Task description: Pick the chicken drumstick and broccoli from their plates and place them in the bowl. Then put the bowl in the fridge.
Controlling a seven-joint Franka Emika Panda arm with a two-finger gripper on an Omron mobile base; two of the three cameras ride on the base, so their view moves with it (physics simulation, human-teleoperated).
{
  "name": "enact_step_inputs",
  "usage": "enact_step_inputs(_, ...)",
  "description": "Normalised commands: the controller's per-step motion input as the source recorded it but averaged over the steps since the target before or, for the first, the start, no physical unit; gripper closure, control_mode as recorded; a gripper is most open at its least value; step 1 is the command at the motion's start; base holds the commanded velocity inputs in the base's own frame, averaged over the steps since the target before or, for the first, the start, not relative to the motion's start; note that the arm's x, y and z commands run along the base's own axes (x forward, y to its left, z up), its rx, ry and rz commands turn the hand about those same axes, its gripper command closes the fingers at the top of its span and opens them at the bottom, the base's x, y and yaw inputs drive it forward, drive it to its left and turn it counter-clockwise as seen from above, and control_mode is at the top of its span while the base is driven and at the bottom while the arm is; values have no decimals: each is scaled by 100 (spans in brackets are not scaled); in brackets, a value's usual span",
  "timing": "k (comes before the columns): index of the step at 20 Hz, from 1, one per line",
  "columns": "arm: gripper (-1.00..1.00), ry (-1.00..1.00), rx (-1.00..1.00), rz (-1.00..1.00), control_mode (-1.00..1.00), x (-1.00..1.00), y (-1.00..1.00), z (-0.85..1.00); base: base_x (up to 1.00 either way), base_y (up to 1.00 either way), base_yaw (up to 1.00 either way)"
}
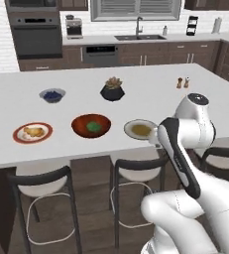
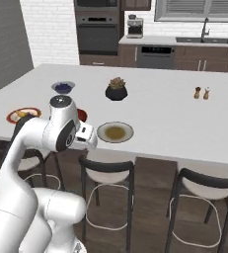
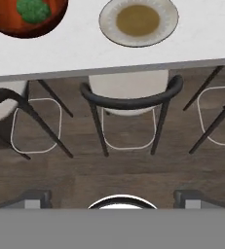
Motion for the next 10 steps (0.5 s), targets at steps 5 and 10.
enact_step_inputs(5,-100,0,0,0,100,0,0,0,-4,100,0)
enact_step_inputs(10,-100,0,0,0,100,0,0,0,54,100,0)
